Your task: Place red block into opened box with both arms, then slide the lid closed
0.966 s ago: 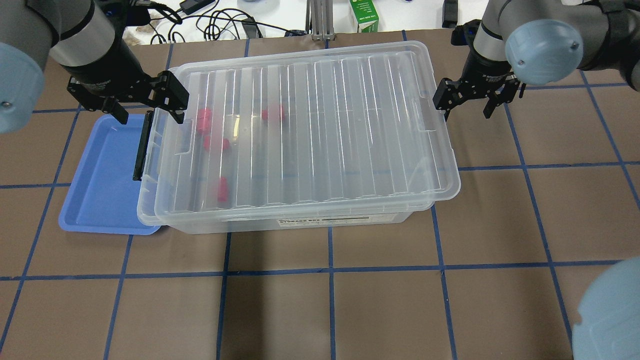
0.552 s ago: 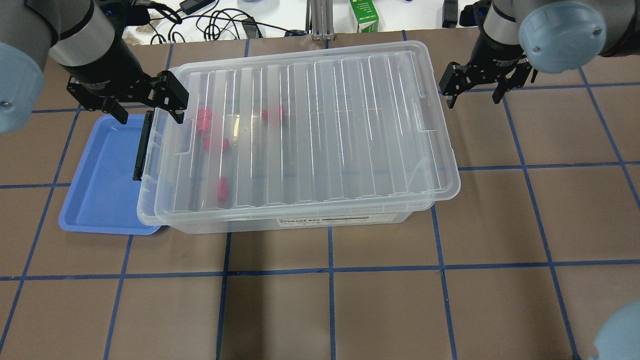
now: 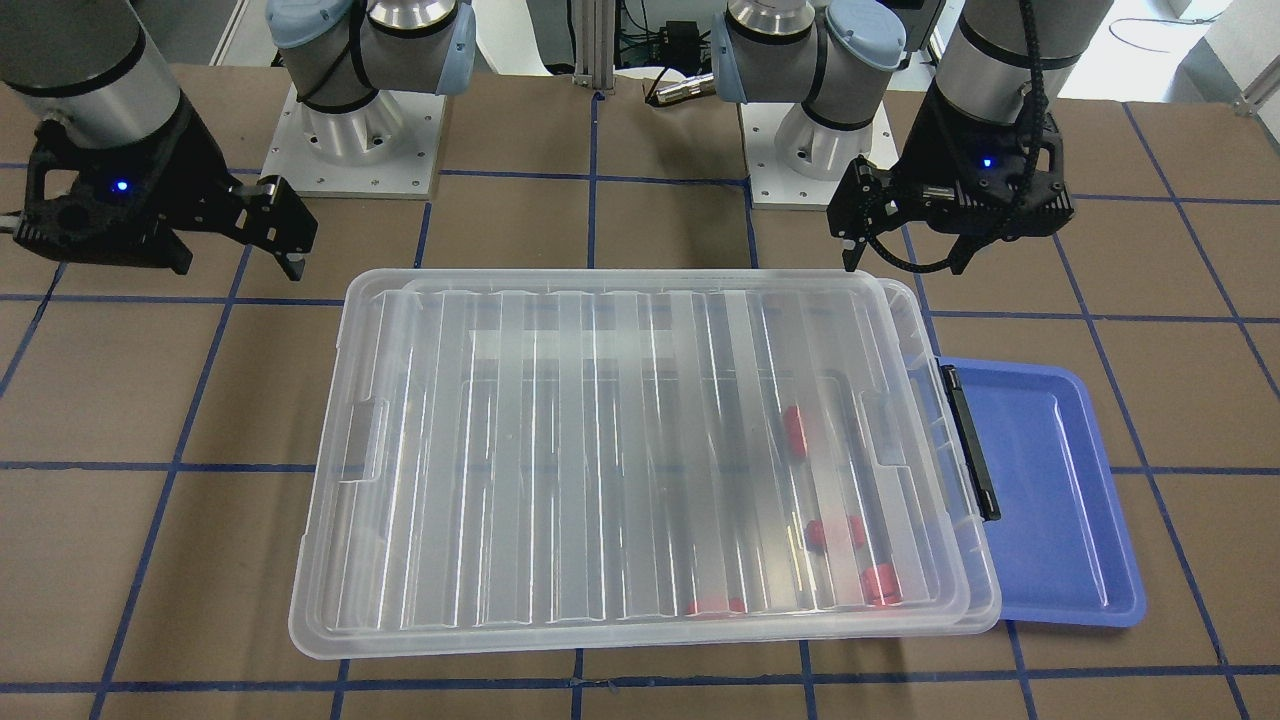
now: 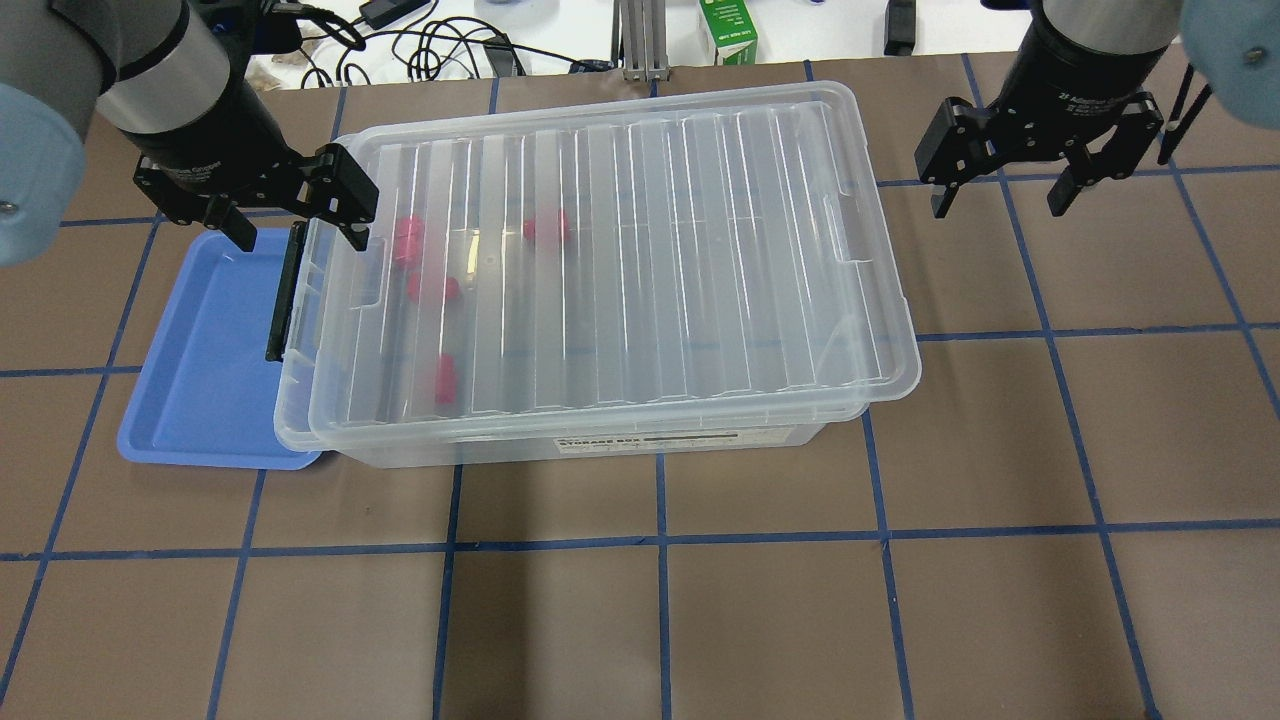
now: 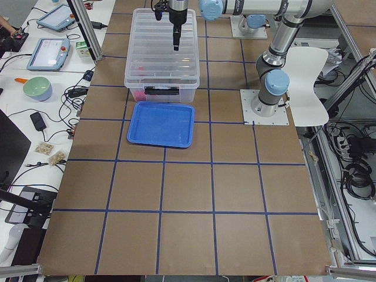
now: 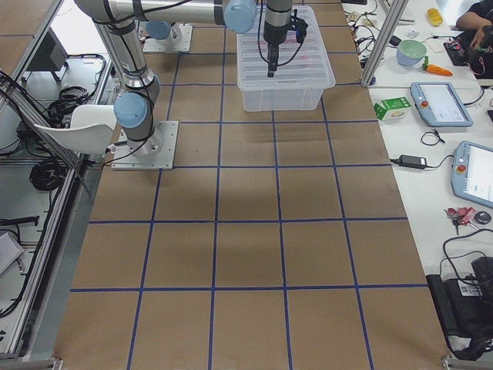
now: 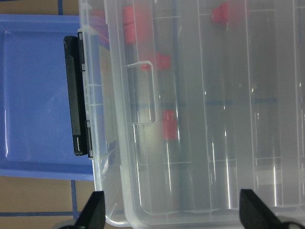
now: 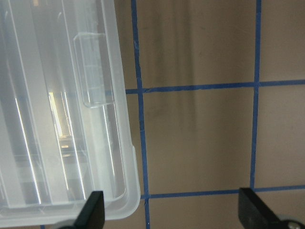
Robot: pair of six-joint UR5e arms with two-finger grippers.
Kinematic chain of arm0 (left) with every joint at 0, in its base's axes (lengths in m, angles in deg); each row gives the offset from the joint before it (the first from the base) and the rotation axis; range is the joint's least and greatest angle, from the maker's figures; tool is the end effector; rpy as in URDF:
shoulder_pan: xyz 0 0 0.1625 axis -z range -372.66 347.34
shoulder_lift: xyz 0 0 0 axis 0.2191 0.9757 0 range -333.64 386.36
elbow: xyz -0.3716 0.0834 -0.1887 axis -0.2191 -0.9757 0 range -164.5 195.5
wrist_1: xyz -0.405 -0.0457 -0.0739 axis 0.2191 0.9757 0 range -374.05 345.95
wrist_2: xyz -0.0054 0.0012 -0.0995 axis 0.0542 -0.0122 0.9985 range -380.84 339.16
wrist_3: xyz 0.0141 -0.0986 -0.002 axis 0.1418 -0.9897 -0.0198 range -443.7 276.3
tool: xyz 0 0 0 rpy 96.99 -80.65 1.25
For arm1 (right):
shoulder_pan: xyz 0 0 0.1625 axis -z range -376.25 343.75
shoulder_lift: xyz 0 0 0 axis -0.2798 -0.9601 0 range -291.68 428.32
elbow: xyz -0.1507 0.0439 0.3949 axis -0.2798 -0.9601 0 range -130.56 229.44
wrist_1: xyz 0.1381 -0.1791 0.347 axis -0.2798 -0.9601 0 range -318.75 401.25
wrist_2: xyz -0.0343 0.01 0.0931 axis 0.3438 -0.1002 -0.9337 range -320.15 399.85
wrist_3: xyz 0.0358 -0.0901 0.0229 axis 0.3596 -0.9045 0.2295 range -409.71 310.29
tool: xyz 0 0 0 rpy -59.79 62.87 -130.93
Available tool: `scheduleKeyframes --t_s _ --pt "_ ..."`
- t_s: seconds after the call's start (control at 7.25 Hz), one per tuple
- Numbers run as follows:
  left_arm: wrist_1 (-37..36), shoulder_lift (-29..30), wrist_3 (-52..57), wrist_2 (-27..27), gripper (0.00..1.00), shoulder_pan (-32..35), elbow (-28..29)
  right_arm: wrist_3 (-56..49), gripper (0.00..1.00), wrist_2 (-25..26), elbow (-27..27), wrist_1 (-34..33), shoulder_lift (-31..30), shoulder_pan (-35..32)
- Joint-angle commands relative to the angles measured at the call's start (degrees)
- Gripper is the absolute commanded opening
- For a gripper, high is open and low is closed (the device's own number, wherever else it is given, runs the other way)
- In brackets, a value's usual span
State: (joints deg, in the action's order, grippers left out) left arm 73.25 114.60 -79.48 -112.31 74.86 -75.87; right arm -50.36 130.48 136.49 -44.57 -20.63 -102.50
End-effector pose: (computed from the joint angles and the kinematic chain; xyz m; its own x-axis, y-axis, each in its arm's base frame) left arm -0.1097 -0.4893 0.4960 -0.9992 0.0287 -0.0295 0.0302 0.9982 -0.0519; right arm 0.0996 -0.5030 0.4969 -0.9985 0.0536 0.0106 0.0540 0.9978 0.0397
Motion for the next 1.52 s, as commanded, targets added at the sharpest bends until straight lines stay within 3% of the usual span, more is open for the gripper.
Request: scheduleKeyframes --t_s 0.0,1.38 --pt "1.29 0.35 -0.09 0.15 1.0 0.02 1.36 1.1 1.0 -0.27 0.13 2.16 -3.07 -2.5" --pt "2.96 0.7 -0.7 0.24 1.0 0.29 1.98 1.44 1.0 0.61 0.84 1.54 -3.33 -2.43"
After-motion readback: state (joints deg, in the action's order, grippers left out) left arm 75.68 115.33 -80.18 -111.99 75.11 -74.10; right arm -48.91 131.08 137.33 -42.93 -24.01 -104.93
